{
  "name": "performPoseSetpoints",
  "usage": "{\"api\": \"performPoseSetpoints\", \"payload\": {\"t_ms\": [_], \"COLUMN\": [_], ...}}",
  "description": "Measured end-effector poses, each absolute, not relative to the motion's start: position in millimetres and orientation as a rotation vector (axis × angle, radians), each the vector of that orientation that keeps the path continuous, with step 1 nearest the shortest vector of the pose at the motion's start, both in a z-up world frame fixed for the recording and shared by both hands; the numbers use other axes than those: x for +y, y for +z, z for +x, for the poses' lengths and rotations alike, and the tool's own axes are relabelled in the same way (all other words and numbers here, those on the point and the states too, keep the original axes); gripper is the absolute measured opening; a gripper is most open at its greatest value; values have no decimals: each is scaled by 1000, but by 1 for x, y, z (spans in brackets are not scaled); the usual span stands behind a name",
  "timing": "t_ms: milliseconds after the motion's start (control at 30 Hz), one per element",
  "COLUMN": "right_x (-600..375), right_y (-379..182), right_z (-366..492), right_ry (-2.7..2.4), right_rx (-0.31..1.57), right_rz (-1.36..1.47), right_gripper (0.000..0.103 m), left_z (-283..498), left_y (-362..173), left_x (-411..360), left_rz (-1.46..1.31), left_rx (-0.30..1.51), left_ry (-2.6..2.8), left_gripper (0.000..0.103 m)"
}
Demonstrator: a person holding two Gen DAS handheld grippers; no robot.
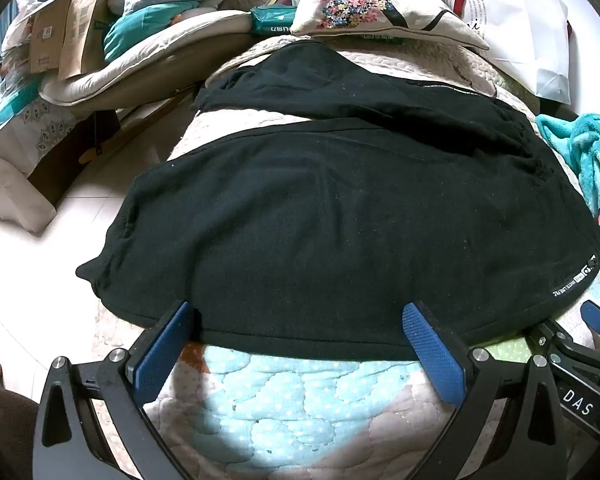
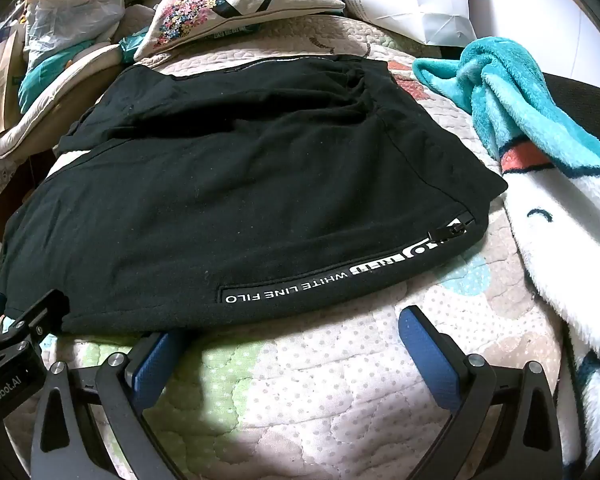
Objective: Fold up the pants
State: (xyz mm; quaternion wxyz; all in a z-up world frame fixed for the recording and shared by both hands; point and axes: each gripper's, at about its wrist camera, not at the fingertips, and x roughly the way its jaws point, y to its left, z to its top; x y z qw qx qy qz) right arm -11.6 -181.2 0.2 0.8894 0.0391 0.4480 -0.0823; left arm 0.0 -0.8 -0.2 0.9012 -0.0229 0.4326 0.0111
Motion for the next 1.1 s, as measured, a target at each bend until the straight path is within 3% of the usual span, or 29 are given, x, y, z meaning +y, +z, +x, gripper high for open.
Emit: {"api": "performPoseSetpoints", "payload": {"t_ms": [667,1100], "right_x": [-182,-184], "right_y": [0,4], "right_z": [-12,-4], "right_ry": [-173,-166], "right_rx": [937,1076], "right_rz": [90,104], "right_gripper": [103,103], "left_z": [-2,-28], "left_y": [1,-2], "left_x": [4,7], "left_rz": [-60,-29], "left_rx": [937,928], "left_ry": [-47,-111], "left_gripper": [103,103]}}
